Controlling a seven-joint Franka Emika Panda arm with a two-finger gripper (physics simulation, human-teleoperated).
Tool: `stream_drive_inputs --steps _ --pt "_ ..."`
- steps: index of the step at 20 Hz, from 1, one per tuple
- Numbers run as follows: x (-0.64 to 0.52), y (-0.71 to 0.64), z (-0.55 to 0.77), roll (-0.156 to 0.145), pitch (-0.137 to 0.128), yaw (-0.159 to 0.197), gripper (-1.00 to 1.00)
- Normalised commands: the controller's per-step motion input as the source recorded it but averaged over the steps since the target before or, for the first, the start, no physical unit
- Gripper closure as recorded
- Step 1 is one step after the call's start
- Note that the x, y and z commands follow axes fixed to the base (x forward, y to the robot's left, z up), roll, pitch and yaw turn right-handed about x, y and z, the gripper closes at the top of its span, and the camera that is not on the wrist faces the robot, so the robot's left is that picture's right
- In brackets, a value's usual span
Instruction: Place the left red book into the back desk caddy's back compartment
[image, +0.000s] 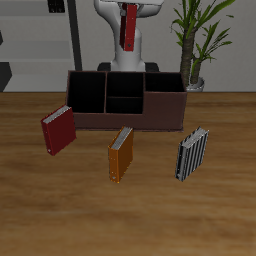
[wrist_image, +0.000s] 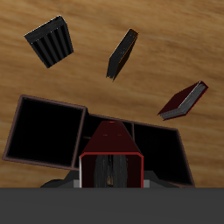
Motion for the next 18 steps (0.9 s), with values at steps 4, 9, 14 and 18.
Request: stream_drive_inputs --steps 4,9,14,18 --pt "-0.16 -0.1 0.0 -0.021 -0.013 0.062 1.0" --pt "0.01 -0.11 -0.02 -0.026 -0.009 0.189 1.0" --pt "0.08 -0.06 0.05 -0.028 0.019 0.179 1.0" --pt "-0.05 0.09 -0.04 0.01 0.016 0.145 1.0"
